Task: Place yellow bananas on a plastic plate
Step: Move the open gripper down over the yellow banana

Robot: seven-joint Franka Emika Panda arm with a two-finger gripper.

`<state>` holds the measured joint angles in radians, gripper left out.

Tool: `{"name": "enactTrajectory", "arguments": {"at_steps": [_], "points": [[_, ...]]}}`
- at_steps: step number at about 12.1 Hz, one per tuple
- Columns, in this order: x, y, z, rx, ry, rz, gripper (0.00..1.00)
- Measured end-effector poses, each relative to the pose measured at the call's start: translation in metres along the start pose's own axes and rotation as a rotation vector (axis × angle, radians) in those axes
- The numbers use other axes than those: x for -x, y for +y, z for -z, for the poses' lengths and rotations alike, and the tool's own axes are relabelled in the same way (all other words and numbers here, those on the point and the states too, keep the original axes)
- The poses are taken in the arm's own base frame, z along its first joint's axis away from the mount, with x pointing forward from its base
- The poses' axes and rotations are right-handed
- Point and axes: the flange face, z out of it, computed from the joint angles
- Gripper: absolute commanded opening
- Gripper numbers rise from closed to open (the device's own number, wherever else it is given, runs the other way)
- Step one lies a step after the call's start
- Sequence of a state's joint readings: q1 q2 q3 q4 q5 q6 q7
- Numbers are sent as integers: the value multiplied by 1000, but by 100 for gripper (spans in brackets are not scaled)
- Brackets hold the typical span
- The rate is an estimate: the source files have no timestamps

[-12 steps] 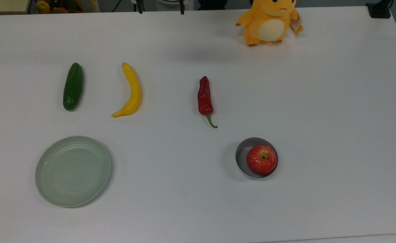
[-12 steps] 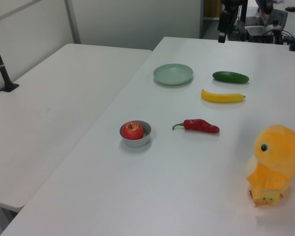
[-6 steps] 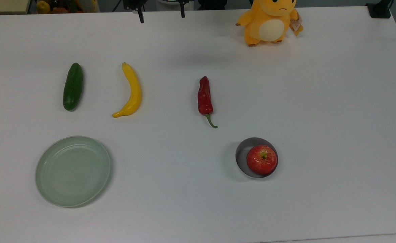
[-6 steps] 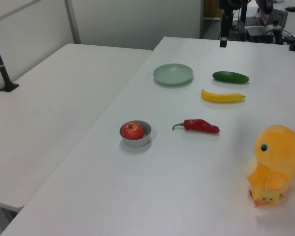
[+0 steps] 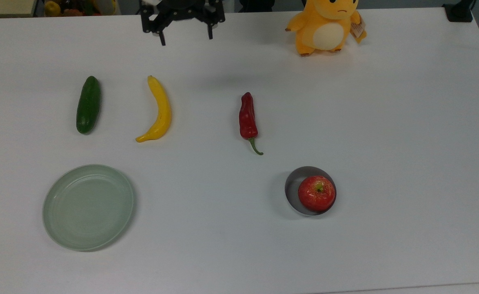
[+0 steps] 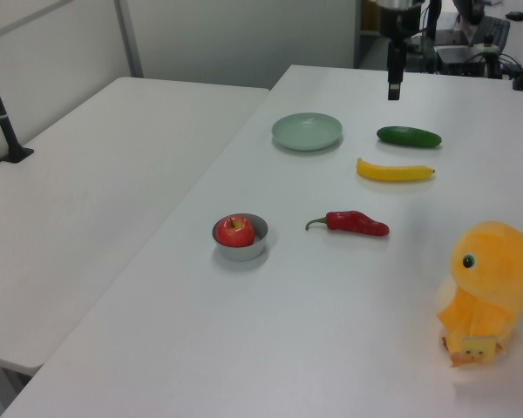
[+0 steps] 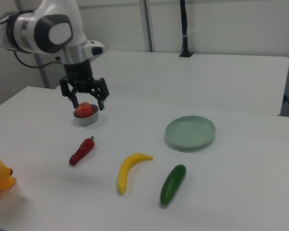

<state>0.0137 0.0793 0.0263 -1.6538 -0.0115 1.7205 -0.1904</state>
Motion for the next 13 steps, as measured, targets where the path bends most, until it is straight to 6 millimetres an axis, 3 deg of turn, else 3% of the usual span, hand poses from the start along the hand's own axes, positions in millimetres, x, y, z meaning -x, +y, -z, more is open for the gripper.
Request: {"name": "enactTrajectory", "arguments": {"at_steps": [3,6,10,13], "points": [[-9,45,-33,-2,-8,-67,100],[-21,73,-83,-11,-32,-105,100],[-31,89,-145,-21,-68,-123,100],[-27,87,-189,5,-85,-101,100]]}}
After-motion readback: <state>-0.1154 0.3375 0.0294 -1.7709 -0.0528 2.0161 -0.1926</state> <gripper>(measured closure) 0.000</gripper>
